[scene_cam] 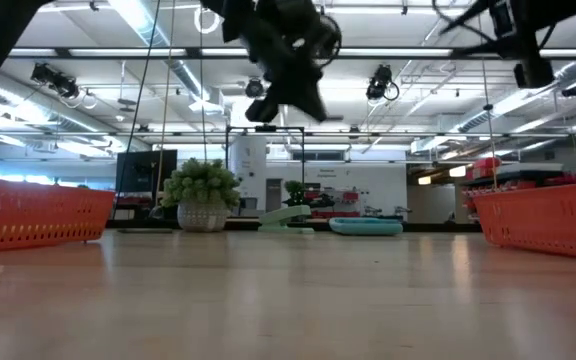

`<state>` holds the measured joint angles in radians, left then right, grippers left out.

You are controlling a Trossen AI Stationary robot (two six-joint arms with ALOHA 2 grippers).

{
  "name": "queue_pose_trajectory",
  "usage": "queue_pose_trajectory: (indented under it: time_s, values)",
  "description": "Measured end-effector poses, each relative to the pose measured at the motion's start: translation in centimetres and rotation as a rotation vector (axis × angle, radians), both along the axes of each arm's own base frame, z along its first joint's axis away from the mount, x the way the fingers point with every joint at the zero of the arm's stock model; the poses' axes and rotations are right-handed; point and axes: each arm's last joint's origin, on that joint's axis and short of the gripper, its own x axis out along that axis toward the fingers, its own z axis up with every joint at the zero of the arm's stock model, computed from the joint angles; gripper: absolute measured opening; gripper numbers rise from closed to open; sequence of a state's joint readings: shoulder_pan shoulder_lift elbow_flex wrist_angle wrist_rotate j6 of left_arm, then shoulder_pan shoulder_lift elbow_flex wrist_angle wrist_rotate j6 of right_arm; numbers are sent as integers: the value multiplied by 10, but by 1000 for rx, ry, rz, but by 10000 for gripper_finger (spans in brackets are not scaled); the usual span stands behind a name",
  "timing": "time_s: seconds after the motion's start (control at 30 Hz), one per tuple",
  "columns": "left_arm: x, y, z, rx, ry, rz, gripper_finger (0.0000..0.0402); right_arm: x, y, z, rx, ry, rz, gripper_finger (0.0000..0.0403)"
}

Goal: Sort crayons/erasers/pens/pencils in bins
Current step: Put the dark green crayon into the top right orange basket

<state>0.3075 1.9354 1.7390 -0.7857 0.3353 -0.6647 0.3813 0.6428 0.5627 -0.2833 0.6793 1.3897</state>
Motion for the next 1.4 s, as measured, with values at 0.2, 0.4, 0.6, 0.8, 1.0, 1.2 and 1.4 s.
queue_pose_trajectory:
  time_s: [0.2, 0.4, 0.6, 0.8, 1.0, 1.2, 1.4]
  values:
    - [23, -21, 28, -143, -317, -63, 17, 0, -4, 17, -151, -102, -32, 143]
    - [37, -36, 46, -212, -497, -68, 8, 5, -4, 21, -147, -142, -30, 143]
    - [37, -43, 46, -217, -489, -82, 14, 5, -3, 21, -140, -141, 19, 143]
    - [36, -43, 43, -197, -466, -99, 14, 5, 1, 14, -109, -85, 168, 143]
    - [22, -31, 30, -97, -352, -243, 12, 2, 4, 1, 7, 35, 269, 143]
    - [-24, -9, -2, 120, 130, -369, 33, 0, 3, -5, 22, 93, 280, 143]
    - [-60, 1, -16, 359, 503, -654, 47, -2, 2, -8, 6, 130, 261, 143]
